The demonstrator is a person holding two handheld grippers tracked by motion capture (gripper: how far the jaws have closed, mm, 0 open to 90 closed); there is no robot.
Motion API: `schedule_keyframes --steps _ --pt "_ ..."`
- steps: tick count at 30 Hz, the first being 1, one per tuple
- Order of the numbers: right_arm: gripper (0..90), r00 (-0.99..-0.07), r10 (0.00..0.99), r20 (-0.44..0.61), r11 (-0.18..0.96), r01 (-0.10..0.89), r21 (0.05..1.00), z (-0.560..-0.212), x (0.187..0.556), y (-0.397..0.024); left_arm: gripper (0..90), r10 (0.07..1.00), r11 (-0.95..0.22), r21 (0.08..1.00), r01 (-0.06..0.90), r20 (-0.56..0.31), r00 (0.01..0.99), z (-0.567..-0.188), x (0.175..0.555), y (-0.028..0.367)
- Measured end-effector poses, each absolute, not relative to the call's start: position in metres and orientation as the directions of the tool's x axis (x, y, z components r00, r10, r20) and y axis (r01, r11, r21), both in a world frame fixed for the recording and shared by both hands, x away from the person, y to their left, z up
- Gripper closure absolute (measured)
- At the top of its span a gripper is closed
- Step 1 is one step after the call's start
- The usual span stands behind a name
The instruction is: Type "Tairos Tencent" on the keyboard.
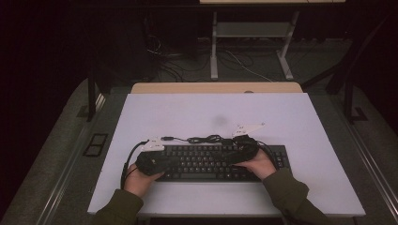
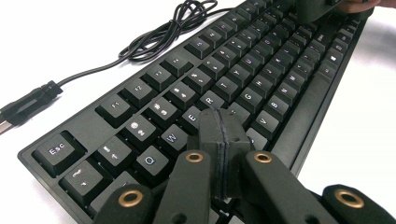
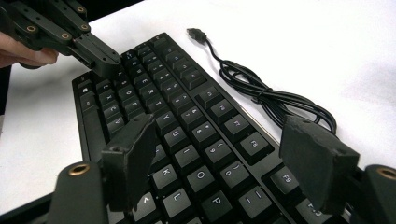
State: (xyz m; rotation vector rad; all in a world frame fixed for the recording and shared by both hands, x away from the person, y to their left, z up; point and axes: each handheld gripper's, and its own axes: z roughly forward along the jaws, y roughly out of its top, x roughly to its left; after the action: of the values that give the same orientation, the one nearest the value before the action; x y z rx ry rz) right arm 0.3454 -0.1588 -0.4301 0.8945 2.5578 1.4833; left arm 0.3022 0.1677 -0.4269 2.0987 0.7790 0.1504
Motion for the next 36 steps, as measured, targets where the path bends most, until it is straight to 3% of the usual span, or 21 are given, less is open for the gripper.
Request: schedule_keyframes --steps 19,36 --pt "24.0 -0.834 0.501 0.232 0.359 0.445 0.821 -0.43 0.345 -0.16 89.3 0.537 -0.419 0.78 0.466 -0.202 0.819 -0.424 0.294 0.165" --pt "23.4 -0.833 0.506 0.224 0.362 0.44 0.821 -0.431 0.345 -0.16 89.3 0.449 -0.486 0.757 0.436 -0.213 0.868 -0.428 0.286 0.146"
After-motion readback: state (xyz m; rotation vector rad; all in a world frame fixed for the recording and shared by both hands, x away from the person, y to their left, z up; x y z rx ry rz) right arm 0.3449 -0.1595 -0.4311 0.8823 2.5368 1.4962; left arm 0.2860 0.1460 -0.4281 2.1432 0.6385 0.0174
